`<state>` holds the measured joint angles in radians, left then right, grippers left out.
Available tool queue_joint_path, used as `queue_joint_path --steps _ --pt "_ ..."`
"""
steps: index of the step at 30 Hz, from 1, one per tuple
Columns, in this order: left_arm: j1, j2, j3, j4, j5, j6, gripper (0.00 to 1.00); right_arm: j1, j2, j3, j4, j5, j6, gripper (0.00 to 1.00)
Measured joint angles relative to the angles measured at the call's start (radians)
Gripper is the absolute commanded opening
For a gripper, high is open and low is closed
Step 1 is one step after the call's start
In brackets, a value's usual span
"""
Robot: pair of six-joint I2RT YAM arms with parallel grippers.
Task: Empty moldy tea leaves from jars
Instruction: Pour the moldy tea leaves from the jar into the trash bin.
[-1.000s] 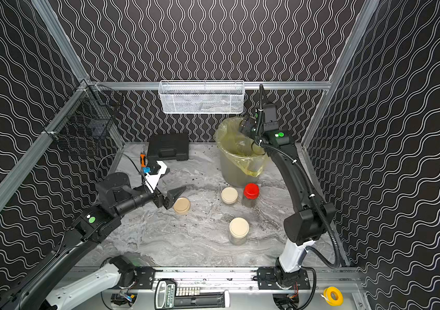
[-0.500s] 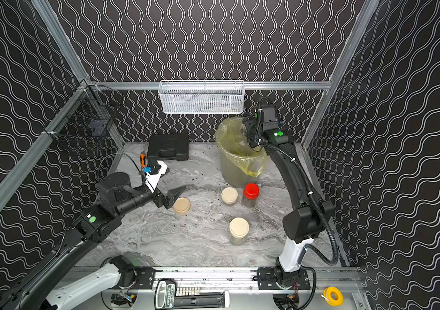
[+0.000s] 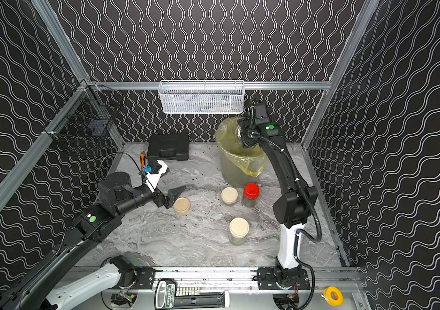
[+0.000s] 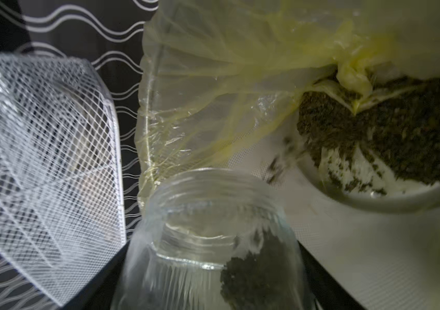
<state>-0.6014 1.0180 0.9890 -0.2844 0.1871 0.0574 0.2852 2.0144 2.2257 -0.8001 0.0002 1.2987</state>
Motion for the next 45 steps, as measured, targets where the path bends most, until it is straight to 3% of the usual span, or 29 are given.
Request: queue_joint_path --steps 4,9,15,17,26,35,45 --pt "0.000 0.007 0.000 -0.002 0.000 0.000 0.99 0.001 0.002 -0.013 0.028 0.021 -0.313 0.00" --pt "0.000 0.016 0.002 -0.006 0.001 0.000 0.99 0.005 -0.034 -0.034 0.041 0.062 -0.799 0.06" --pt "0.000 0.018 0.002 -0.005 0.001 0.000 0.99 0.015 0.007 0.083 -0.054 0.147 -1.234 0.00" --pt "0.000 0.019 0.002 -0.005 0.001 0.000 0.99 0.014 0.046 0.131 -0.084 0.183 -1.322 0.00" --pt "-0.001 0.024 0.002 -0.004 0.004 0.000 0.99 0.051 0.044 0.068 -0.179 0.325 -1.692 0.00" --pt "-0.001 0.021 -0.008 0.006 0.005 0.000 0.99 0.095 0.031 0.039 -0.207 0.336 -2.138 0.00" --pt "-0.003 0.021 -0.014 0.015 0.027 -0.003 0.99 0.095 0.050 0.053 -0.194 0.384 -2.395 0.00"
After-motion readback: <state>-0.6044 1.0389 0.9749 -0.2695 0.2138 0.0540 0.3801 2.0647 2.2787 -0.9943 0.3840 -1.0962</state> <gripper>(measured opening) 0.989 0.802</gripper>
